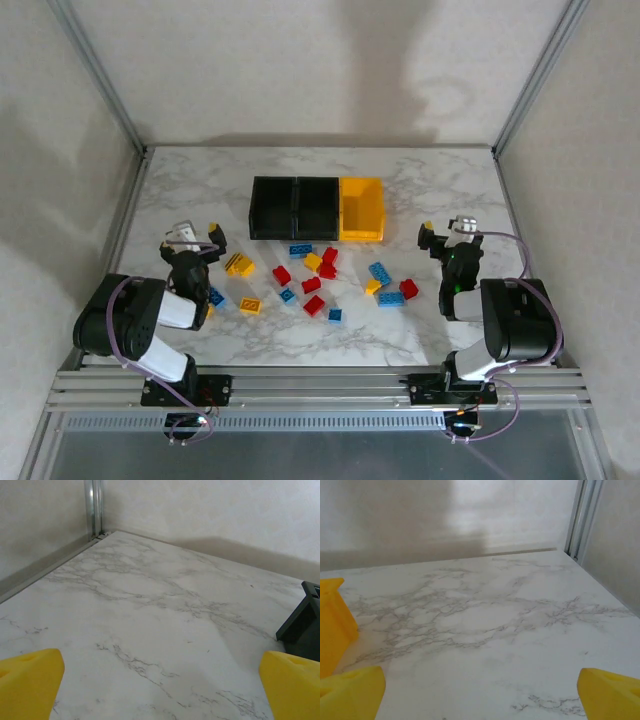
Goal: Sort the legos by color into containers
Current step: Pick up the lego from the middle-right of the table.
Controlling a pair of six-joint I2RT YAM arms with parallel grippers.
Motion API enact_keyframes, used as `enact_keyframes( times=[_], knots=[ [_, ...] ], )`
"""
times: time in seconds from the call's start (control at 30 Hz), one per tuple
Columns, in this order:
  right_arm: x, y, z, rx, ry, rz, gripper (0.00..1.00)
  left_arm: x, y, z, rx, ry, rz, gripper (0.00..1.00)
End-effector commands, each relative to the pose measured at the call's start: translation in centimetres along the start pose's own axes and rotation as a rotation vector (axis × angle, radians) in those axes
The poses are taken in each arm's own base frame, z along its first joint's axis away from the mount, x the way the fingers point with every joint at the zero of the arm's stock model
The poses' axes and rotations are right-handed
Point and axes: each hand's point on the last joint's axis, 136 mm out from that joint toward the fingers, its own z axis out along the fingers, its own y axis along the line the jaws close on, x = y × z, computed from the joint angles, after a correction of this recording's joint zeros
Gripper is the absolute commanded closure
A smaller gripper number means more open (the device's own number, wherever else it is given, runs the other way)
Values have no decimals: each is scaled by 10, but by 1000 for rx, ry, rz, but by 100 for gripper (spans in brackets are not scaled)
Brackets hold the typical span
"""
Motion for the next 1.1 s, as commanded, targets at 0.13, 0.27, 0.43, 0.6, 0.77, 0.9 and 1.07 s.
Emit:
enact_keyframes(
  times=[0.13, 0.27, 0.43, 0.6, 0.77, 0.9, 1.07],
  knots=[
    [-8, 0, 3, -3, -28, -1, 1, -11, -4, 3, 19, -34, 2, 1],
    [-8, 0, 2, -5, -28, -1, 1, -12, -4, 3, 19, -36, 2, 1],
    [-8, 0, 2, -4, -29, -1, 1, -11, -4, 3, 20, -35, 1, 1],
    [-8, 0, 2, -4, -28, -1, 1, -12, -4, 3, 20, -36, 2, 1],
    [-8, -1, 3, -3, -29, -1, 1, -11, -4, 3, 20, -33, 2, 1],
    [-17, -6, 7, 41, -6, 5, 1, -18, -12, 9, 39, 2, 22, 1],
    [-57, -4, 5, 41, -42, 46, 1, -44, -17, 8, 29, -10, 25, 1]
  ],
)
